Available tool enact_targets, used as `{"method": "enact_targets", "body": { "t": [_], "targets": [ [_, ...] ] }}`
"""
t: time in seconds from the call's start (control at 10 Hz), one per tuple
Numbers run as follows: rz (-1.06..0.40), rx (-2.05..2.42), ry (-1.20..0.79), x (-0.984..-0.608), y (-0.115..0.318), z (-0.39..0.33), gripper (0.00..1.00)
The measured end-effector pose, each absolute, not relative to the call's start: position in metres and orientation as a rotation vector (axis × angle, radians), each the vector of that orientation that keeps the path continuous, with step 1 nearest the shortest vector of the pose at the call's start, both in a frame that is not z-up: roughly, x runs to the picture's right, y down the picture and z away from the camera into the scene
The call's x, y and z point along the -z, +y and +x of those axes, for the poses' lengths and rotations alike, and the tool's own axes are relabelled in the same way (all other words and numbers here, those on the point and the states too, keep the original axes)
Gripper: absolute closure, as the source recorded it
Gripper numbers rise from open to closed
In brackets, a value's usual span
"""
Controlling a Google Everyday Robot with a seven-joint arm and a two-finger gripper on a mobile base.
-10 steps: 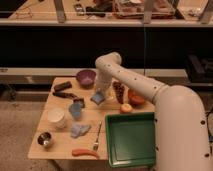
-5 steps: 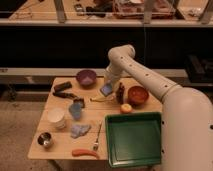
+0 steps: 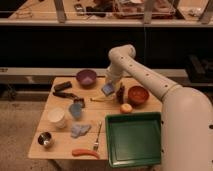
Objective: Place sponge in red bowl
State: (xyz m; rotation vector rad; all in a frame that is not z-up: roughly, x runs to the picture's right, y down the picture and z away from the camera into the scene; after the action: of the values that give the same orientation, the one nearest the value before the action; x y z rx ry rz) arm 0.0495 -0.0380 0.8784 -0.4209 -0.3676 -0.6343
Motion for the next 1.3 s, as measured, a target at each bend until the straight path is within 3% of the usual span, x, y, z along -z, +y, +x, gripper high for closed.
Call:
{"method": "enact_targets", "body": {
  "t": [0.5,1.3],
  "targets": [
    [-0.438,0.483,-0.294,-0.884,-0.042,0.11,0.91],
    [-0.455,0.285,-0.22,-0.89,-0.015,0.175,0.91]
  ]
}}
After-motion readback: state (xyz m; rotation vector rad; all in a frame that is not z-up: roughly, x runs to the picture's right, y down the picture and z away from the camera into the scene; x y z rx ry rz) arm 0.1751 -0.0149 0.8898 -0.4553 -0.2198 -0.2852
